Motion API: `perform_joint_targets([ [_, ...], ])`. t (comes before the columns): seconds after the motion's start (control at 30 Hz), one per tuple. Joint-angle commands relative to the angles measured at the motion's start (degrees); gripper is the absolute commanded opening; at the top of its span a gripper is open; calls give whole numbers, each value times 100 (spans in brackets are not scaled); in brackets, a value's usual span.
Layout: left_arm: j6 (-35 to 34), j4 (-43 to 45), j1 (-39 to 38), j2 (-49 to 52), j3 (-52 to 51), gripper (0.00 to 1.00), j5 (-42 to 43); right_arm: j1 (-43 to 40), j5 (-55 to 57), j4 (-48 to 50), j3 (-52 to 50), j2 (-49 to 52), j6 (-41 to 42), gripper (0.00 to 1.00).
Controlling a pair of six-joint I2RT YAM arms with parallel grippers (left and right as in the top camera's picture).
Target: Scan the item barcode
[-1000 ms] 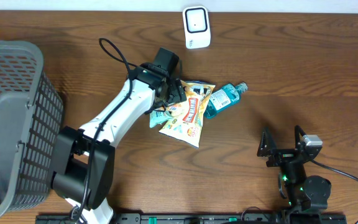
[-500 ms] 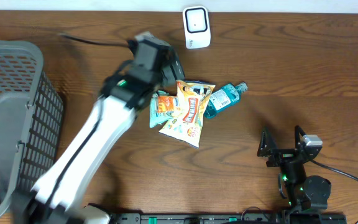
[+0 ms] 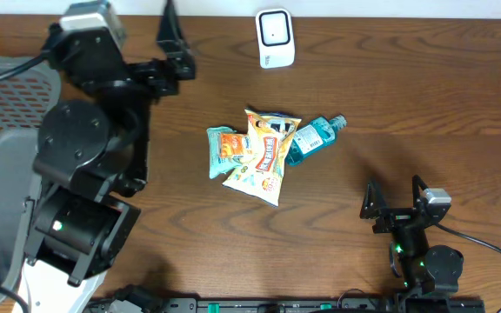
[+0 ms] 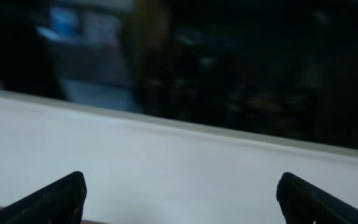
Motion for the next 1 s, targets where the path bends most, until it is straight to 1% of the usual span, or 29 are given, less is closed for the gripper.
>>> perform_joint_targets([
  [0.0,1519,11,4,94,20,98,-1215,26,9,-22,-7,2,-94,99],
  [0.1,1967,-214,7,195,17,98,-1659,26,9,-22,-7,2,-94,99],
  [0.13,1969,-208,35,192,-9,98,-1650,26,9,-22,-7,2,-94,99],
  [0.3,1311,-566,68,133,-39,98,-1646,26,9,-22,-7,2,-94,99],
  [0.43,1283,-553,68,39,-184,98,-1641,26,9,-22,-7,2,-94,99],
  [0.63,1285,-540,157,-251,-391,98,-1189,26,9,-22,-7,2,-94,99],
  [0.73,1283,-540,243,-470,-446,98,-1169,26,9,-22,-7,2,-94,99],
  [0.83,1281,-542,332,-796,-522,98,-1121,26,9,-22,-7,2,-94,99],
  [0.97,1279,-557,435,-1412,-780,98,-708,26,9,-22,-7,2,-94,99],
])
